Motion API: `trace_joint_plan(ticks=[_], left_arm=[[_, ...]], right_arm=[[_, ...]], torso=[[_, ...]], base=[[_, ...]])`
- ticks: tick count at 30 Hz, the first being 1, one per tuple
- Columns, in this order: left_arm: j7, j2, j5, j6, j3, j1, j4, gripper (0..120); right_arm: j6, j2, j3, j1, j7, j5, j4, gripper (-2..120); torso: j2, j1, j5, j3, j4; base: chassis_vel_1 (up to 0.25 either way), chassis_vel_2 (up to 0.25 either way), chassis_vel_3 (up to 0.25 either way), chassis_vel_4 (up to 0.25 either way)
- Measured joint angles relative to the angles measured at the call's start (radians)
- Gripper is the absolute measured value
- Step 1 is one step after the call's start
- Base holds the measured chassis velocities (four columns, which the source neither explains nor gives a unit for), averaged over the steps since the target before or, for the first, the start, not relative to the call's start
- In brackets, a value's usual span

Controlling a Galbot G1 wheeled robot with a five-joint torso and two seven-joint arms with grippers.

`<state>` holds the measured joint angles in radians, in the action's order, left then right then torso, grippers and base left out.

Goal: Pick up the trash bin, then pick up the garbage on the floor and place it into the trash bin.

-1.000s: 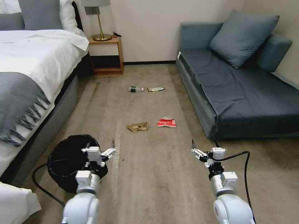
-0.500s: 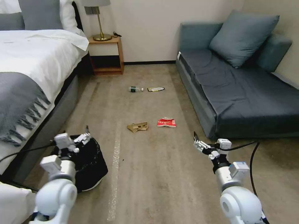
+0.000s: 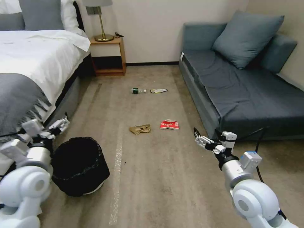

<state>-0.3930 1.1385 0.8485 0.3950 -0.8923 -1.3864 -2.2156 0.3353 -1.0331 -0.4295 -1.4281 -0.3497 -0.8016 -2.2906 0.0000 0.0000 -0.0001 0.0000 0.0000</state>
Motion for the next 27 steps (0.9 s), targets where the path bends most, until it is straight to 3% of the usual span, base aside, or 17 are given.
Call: trace_joint_plan(ticks=[6, 9, 14, 17, 27], left_arm=[[-0.001, -0.023, 0.007, 0.02, -0.013, -0.028, -0.017, 100], [0.008, -0.091, 0.008, 0.077, -0.05, -0.145, -0.063, 100], [0.008, -0.1, -0.001, 0.097, -0.064, -0.219, -0.063, 100], [0.004, -0.1, -0.002, 0.099, -0.067, -0.228, -0.045, 99], [-0.025, -0.136, 0.071, 0.151, -0.091, -0.213, 0.149, 97]], right_arm=[[0.032, 0.06, 0.03, 0.023, -0.046, -0.102, -0.015, 100], [0.033, 0.058, 0.04, 0.031, -0.05, -0.104, -0.005, 100], [0.033, 0.048, 0.041, 0.024, -0.047, -0.092, 0.001, 100], [0.03, 0.046, 0.039, 0.019, -0.044, -0.083, 0.002, 100], [0.01, 0.036, 0.032, 0.008, -0.036, -0.068, 0.017, 100]], torso=[[0.0, 0.0, -0.0004, 0.0, -0.0003], [0.0, 0.0, 0.0006, 0.0, 0.0006], [0.0, 0.0, -0.0003, 0.0, -0.0001], [0.0, 0.0, 0.0002, 0.0, -0.0001], [0.0, 0.0, 0.0, 0.0, 0.0]], base=[[0.0, 0.0, 0.0, 0.0], [0.0, 0.0, 0.0, 0.0], [0.0, 0.0, 0.0, 0.0], [0.0, 0.0, 0.0, 0.0], [0.0, 0.0, 0.0, 0.0]])
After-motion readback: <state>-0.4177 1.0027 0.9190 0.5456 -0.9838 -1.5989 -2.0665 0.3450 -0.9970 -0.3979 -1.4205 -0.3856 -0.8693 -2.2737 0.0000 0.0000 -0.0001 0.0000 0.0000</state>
